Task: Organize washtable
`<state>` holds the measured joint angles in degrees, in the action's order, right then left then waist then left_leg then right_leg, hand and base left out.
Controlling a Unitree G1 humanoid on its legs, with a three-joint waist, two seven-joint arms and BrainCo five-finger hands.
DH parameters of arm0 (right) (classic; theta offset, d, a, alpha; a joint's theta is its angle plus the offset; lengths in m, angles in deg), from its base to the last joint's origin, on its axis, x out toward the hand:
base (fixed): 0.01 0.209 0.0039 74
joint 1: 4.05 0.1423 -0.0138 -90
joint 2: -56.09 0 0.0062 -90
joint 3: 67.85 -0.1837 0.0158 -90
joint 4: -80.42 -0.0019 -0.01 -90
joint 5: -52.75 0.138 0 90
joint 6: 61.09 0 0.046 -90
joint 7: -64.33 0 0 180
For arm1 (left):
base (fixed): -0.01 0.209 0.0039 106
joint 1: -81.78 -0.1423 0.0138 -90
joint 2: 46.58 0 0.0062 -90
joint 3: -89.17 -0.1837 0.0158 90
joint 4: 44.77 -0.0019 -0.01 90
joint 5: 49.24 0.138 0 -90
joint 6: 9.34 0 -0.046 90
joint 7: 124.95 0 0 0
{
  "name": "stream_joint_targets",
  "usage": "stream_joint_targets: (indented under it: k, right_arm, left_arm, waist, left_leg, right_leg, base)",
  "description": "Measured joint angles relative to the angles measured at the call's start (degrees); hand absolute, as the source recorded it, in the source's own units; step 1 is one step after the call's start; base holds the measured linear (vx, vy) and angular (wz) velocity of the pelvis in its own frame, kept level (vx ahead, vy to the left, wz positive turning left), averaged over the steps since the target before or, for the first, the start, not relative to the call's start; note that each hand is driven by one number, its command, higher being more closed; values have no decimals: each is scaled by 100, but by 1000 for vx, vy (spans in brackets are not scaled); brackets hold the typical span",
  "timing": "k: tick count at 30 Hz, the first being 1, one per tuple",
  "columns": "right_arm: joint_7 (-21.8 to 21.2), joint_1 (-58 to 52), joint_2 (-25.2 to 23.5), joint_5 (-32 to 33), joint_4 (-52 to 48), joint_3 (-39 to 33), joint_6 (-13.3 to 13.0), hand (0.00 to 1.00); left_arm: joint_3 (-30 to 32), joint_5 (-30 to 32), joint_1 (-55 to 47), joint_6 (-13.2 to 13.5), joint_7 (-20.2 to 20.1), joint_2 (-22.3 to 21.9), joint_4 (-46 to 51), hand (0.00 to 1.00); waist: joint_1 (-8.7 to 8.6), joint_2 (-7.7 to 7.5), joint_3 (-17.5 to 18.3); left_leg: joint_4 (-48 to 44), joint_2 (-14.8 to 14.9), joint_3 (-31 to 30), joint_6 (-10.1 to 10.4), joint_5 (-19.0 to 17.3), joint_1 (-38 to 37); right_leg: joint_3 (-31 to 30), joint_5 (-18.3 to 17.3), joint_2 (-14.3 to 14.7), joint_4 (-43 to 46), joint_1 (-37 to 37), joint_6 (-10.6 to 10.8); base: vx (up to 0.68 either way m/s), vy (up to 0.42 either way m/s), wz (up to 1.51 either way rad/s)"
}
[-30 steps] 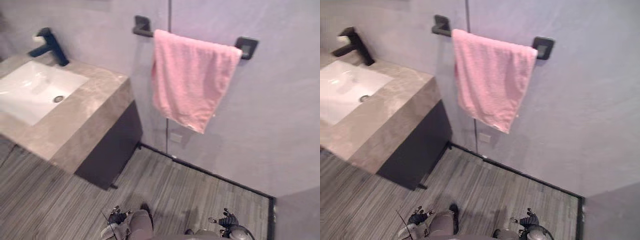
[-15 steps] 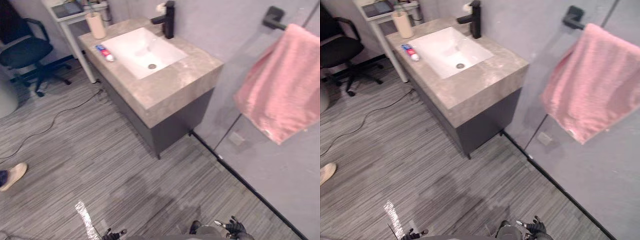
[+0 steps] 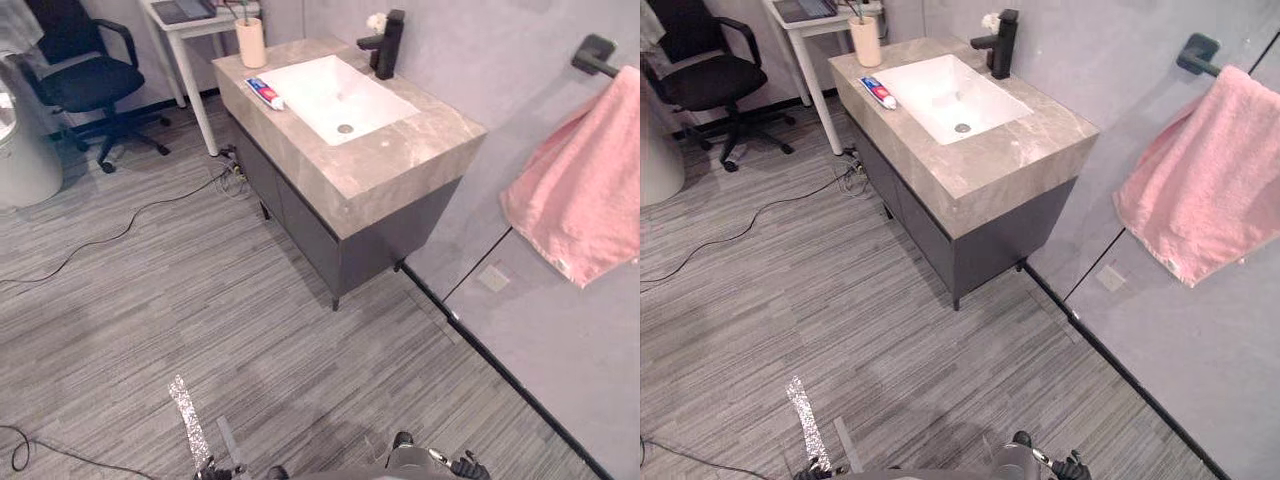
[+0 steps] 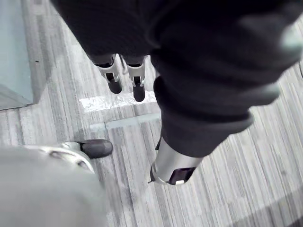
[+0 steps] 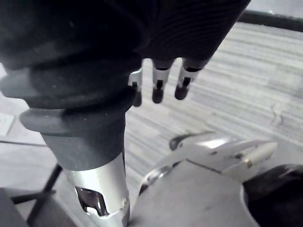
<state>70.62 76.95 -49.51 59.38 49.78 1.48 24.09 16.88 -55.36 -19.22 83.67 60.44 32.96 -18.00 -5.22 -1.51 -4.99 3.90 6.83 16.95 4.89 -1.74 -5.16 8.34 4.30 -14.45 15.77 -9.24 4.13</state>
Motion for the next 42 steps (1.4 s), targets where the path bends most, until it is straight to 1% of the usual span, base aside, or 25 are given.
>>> stream_joint_targets:
  k: [1,2,3,6,7,10,15,21,23,24,26,27,28,29,30,31,32,34,35,36,37,38,39,41,42]
  right_arm:
    - [-3,-36,-39,0,-12,-33,-6,0]
    - [-2,-105,-58,-3,-11,-62,-29,0]
    - [-2,-140,-58,-39,3,-33,-24,0]
    - [-15,-140,26,-560,11,268,-43,0]
    - [-29,-137,103,-695,36,387,-41,0]
    - [-42,-129,251,-744,219,512,-43,0]
    - [-36,-133,238,-703,291,537,-38,0]
    - [-32,-77,90,-644,518,523,-18,0]
    - [-32,-76,39,-608,571,479,9,0]
    - [-32,-70,5,-600,570,463,23,0]
    - [-69,-62,-36,-575,549,344,40,0]
    - [-96,-40,-59,-486,520,268,35,0]
    - [-113,-61,-72,-392,386,143,16,0]
    - [-141,-165,-104,-384,196,120,21,0]
    - [-147,-216,-121,-385,162,124,19,0]
    - [-152,-219,-128,-387,146,154,4,0]
    - [-160,-215,-98,-394,76,170,13,0]
    - [-165,-229,-121,-394,25,280,1,0]
    - [-192,-231,-118,-395,-7,276,1,0]
    - [-218,-232,-115,-396,-17,276,-3,0]
    - [-245,-240,-90,-399,-16,275,0,0]
    - [-254,-249,-75,-399,-19,275,1,0]
    - [-262,-271,-67,-400,-29,274,5,0]
    - [-271,-284,-67,-412,-136,273,34,0]
    - [-269,-353,-87,-454,-234,256,39,0]
  left_arm:
    - [95,50,-89,-11,8,3,-39,0]
    - [99,111,-127,-27,8,-15,-40,0]
    - [101,143,-142,-28,7,-53,-43,0]
    - [96,232,-119,-36,-10,-100,-50,0]
    - [49,219,-70,-31,3,-114,-93,0]
    - [23,-16,-73,-20,1,-177,-193,0]
    - [14,-232,-80,6,-41,-140,-240,0]
    - [127,-273,-87,16,-26,73,-350,0]
    - [268,-343,-75,21,-39,63,-353,0]
    - [328,-346,-51,15,-41,64,-343,0]
    - [503,-345,-40,7,-51,104,-299,0]
    - [558,-343,-25,7,-46,42,-265,0]
    - [651,-342,-56,5,-42,-42,-200,0]
    - [796,-343,-76,3,-46,-117,-138,0]
    - [877,-343,-84,3,-47,-147,-79,0]
    - [992,-343,-94,-5,-43,-233,11,0]
    - [1000,-334,-145,-16,-44,-229,35,0]
    - [997,-323,-126,-33,-48,-226,38,0]
    - [993,-274,-117,-41,-48,-225,38,0]
    - [987,-255,-112,-48,-48,-225,38,0]
    - [972,-208,-82,-64,-47,-218,38,0]
    - [957,-203,-64,-68,-47,-210,36,0]
    - [948,-197,-1,-73,-46,-205,32,0]
    - [938,-59,69,-110,-45,-200,14,0]
    - [939,80,62,-161,-44,-191,12,0]
  waist:
    - [-33,-1,1]
    - [-17,-15,8]
    - [31,-35,21]
    - [126,-136,87]
    - [118,-72,78]
    - [133,18,138]
    - [142,-39,175]
    - [174,-344,274]
    - [249,-408,298]
    - [294,-529,304]
    - [331,-721,182]
    - [357,-660,108]
    - [331,-554,-2]
    - [322,-453,-9]
    - [332,-414,-25]
    - [419,-393,-97]
    - [496,-420,-96]
    - [484,-411,-95]
    - [450,-400,-97]
    - [428,-392,-99]
    - [406,-386,-103]
    - [403,-388,-103]
    - [378,-383,-107]
    - [302,-336,-129]
    - [251,-305,-125]
  left_leg:
    - [-205,154,-191,-2,-3,143]
    - [-277,215,-382,16,7,204]
    - [-290,207,-441,32,17,225]
    - [-219,206,-676,216,175,377]
    - [-85,255,-812,221,342,355]
    - [129,336,-912,193,414,235]
    - [136,294,-991,292,475,318]
    - [139,127,-1026,288,482,424]
    - [140,65,-1035,276,475,417]
    - [138,1,-1035,249,457,381]
    - [45,-293,-1021,-7,287,300]
    - [-109,-342,-1084,-104,136,268]
    - [-367,-302,-1258,-113,-37,248]
    - [-531,-215,-1437,-209,-134,205]
    - [-582,-191,-1458,-254,-163,142]
    - [-763,-119,-1480,-344,-320,29]
    - [-959,-47,-1522,-402,-502,31]
    - [-943,102,-1527,-405,-530,68]
    - [-859,157,-1531,-407,-530,85]
    - [-823,169,-1529,-407,-530,88]
    - [-796,163,-1533,-407,-561,89]
    - [-801,141,-1534,-408,-599,81]
    - [-828,87,-1543,-369,-710,17]
    - [-900,77,-1565,-256,-951,-64]
    - [-895,106,-1648,-137,-1132,-235]
  right_leg:
    - [-482,-359,293,559,-120,53]
    - [-675,-775,557,788,-81,-62]
    - [-722,-910,589,746,-36,-162]
    - [-1025,-1450,642,127,239,-162]
    - [-994,-1551,702,5,306,45]
    - [-875,-1549,848,11,348,44]
    - [-840,-1446,818,-242,379,149]
    - [-825,-1123,666,-787,605,247]
    - [-802,-1123,600,-788,632,253]
    - [-758,-1166,520,-750,675,290]
    - [-606,-1413,170,-343,741,398]
    - [-614,-1455,81,215,671,360]
    - [-716,-1213,138,1239,355,-31]
    - [-738,-661,250,2007,121,-510]
    - [-762,-329,258,2327,11,-525]
    - [-905,-74,281,2986,-303,-345]
    - [-858,-702,418,3100,-461,-198]
    - [-555,-1108,698,2754,-801,-153]
    - [-360,-1140,819,2191,-971,-96]
    - [-289,-1129,872,1793,-1019,-68]
    - [-215,-1058,936,841,-993,42]
    - [-213,-1001,945,434,-978,122]
    - [-239,-836,933,-277,-959,135]
    - [-310,-743,948,-590,-974,86]
    - [-457,-821,933,-123,-1023,-35]
  base:
    - [32,-163,64]
    - [38,-186,65]
    - [48,-186,50]
    - [24,-216,35]
    - [-14,-209,30]
    - [-43,-139,14]
    - [-58,-5,5]
    - [34,73,4]
    - [32,45,9]
    - [2,72,27]
    - [-15,105,42]
    - [-27,99,60]
    - [-5,131,91]
    - [6,119,92]
    - [60,143,76]
    - [51,90,39]
    - [55,79,29]
    - [84,59,22]
    - [110,32,14]
    - [147,-20,7]
    - [157,-46,3]
    - [253,-85,2]
    - [327,-132,4]
    - [435,-239,13]
    - [419,-279,32]
